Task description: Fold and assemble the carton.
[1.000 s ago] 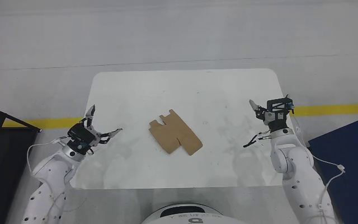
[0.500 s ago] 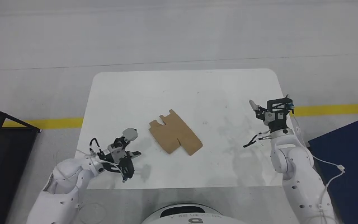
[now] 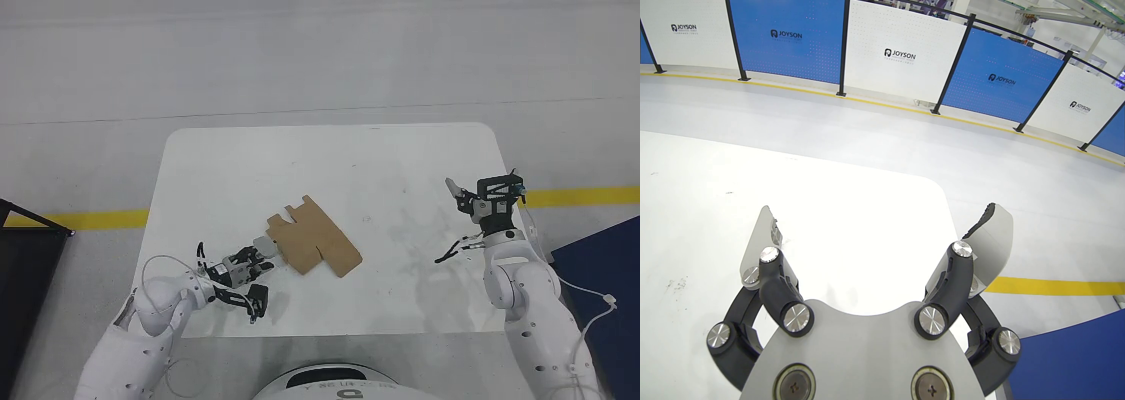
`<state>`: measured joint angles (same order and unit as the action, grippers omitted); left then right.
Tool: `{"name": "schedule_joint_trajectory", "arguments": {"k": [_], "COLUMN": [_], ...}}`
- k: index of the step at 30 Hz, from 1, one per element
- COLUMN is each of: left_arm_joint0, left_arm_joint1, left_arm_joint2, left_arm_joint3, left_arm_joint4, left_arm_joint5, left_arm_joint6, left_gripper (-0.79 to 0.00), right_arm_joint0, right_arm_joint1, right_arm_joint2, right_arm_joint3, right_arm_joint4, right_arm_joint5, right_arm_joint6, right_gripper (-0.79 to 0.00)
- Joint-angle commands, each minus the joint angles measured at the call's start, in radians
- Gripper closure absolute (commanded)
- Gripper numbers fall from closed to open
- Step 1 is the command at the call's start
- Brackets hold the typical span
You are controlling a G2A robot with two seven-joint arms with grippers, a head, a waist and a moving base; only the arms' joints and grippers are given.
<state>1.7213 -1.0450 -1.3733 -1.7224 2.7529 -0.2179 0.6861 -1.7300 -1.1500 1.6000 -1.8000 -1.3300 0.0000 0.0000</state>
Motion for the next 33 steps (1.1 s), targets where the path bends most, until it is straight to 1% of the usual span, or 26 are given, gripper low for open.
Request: {"name": "schedule_joint_trajectory", "arguments": {"k": [1,4,6,9,10,14,17,23,25,26,27,28,31,33], "left_arm_joint0": [-0.010,-0.027,-0.037,-0.052,-0.058,-0.082,-0.100,-0.131,-0.141,-0.146,-0.150,-0.153,-0.154,-0.147], "left_arm_joint1": [-0.001,-0.003,-0.005,-0.008,-0.009,-0.013,-0.015,-0.022,-0.025,-0.026,-0.027,-0.027,-0.029,-0.030], "left_arm_joint2": [0.015,0.039,0.053,0.073,0.081,0.115,0.137,0.182,0.196,0.203,0.210,0.216,0.222,0.216], "left_arm_joint3": [0.008,0.027,0.039,0.053,0.058,0.074,0.081,0.099,0.108,0.113,0.117,0.122,0.120,0.110], "left_arm_joint4": [0.009,0.043,0.032,0.008,0.008,0.006,0.019,0.024,0.031,0.041,0.051,0.054,0.042,0.005], "left_arm_joint5": [0.002,0.012,0.013,0.016,0.018,0.021,0.021,0.032,0.041,0.046,0.051,0.055,0.085,0.115], "left_arm_joint6": [-0.025,-0.074,-0.081,-0.085,-0.090,-0.114,-0.136,-0.176,-0.198,-0.210,-0.220,-0.227,-0.236,-0.237], "left_gripper": [-0.634,-0.643,-0.637,-0.551,-0.511,-0.419,-0.391,-0.372,-0.342,-0.320,-0.271,0.000,0.000,0.000], "right_arm_joint0": [0.000,0.000,0.000,0.000,0.000,0.000,0.000,0.000,0.000,0.000,0.000,0.000,0.000,0.000], "right_arm_joint1": [0.000,0.000,0.000,0.000,0.000,0.000,0.000,0.000,0.000,0.000,0.000,0.000,0.000,0.000], "right_arm_joint2": [0.000,0.000,0.000,0.000,0.000,0.000,0.000,0.000,0.000,0.000,0.000,0.000,0.000,0.000], "right_arm_joint3": [0.000,0.000,0.000,0.000,0.000,0.000,0.000,0.000,0.000,0.000,0.000,0.000,0.000,0.000], "right_arm_joint4": [0.000,0.000,0.000,0.000,0.000,0.000,0.000,0.000,0.000,0.000,0.000,0.000,0.000,0.000], "right_arm_joint5": [0.000,0.000,0.000,0.000,0.000,0.000,0.000,0.000,0.000,0.000,0.000,0.000,0.000,0.000], "right_arm_joint6": [0.000,0.000,0.000,0.000,0.000,0.000,0.000,0.000,0.000,0.000,0.000,0.000,0.000,0.000], "right_gripper": [-0.785,-0.785,-0.785,-0.785,-0.785,-0.785,-0.785,-0.785,-0.785,-0.785,-0.785,-0.785,-0.785,-0.785]}}
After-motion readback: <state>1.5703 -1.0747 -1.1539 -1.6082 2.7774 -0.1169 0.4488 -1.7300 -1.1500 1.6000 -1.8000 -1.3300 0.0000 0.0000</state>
